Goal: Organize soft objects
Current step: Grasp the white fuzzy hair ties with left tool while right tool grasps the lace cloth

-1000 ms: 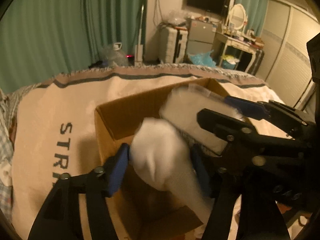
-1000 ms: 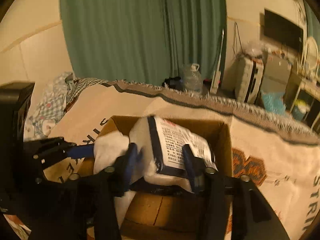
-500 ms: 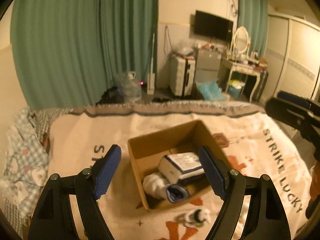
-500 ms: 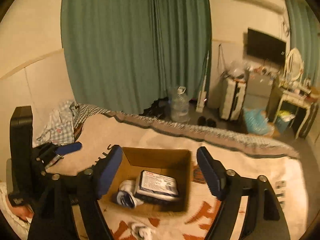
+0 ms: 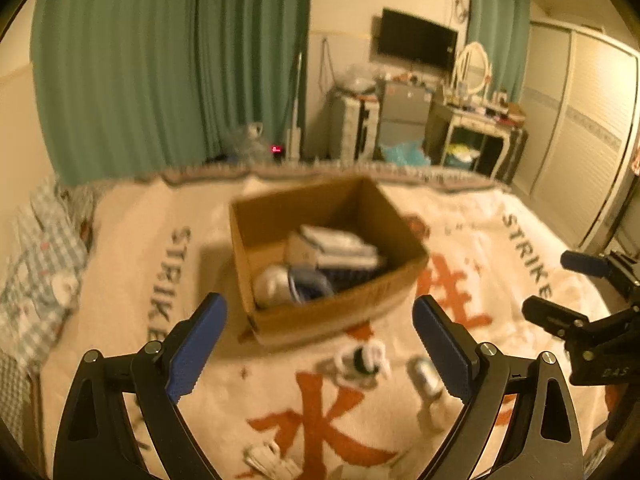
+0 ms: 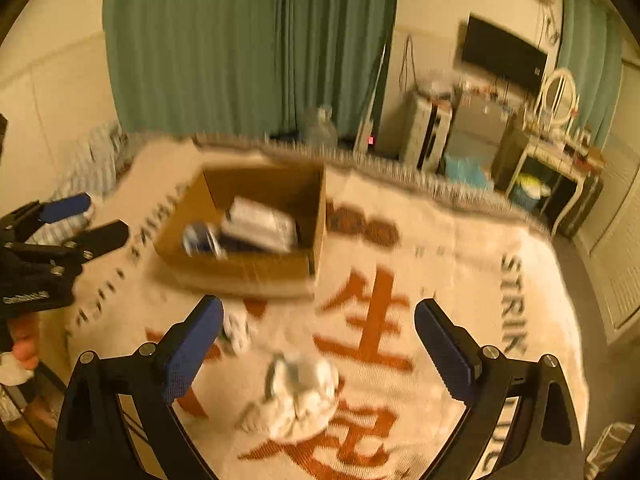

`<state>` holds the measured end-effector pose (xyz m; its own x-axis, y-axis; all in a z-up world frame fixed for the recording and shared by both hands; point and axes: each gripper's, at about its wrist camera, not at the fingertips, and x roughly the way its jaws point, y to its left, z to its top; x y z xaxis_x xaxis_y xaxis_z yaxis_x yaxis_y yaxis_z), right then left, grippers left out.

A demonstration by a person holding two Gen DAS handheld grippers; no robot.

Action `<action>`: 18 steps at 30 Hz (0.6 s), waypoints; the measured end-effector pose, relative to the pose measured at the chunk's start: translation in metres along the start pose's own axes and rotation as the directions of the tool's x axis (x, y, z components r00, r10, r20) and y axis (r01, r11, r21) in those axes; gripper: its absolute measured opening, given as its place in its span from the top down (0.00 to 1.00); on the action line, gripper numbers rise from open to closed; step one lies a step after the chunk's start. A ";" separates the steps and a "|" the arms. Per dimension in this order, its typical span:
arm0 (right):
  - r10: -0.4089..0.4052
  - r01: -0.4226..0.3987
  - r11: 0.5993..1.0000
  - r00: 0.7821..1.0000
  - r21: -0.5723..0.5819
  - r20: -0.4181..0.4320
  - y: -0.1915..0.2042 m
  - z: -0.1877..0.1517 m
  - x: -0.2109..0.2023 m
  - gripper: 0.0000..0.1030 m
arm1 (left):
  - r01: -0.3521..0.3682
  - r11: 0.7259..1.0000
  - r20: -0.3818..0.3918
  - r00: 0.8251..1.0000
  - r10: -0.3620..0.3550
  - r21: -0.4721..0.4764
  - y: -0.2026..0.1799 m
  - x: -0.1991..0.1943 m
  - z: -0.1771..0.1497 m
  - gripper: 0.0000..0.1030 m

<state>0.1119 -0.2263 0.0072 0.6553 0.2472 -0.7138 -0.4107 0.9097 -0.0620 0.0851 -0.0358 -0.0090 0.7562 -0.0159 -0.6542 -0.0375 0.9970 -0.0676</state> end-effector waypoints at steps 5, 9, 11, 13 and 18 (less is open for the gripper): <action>0.015 -0.014 1.000 0.995 0.014 -0.096 -0.005 -0.036 0.047 0.06 | -0.056 0.998 -0.077 0.996 0.055 -0.006 -0.005 0.040 -0.033 0.08; 0.034 -0.030 0.999 0.988 0.027 -0.151 -0.010 -0.054 0.076 0.08 | -0.066 0.997 -0.154 0.986 0.059 -0.039 -0.010 0.069 -0.056 0.08; 0.054 -0.046 0.998 0.980 0.051 -0.189 -0.012 -0.061 0.091 0.13 | -0.054 0.998 -0.185 0.982 0.046 -0.039 -0.014 0.081 -0.065 0.08; 0.068 -0.053 0.996 0.974 0.074 -0.218 -0.017 -0.070 0.106 0.23 | -0.040 0.999 -0.204 0.978 0.033 -0.031 -0.020 0.092 -0.071 0.08; 0.107 -0.078 0.990 0.961 0.121 -0.257 -0.026 -0.080 0.127 0.67 | 0.003 1.000 -0.243 0.970 -0.005 -0.005 -0.037 0.113 -0.080 0.08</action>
<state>0.1555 -0.2455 -0.1375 0.4227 0.2493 -0.8713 -0.3805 0.9214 0.0790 0.1193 -0.0801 -0.1405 0.5746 -0.0384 -0.8175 -0.0383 0.9966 -0.0736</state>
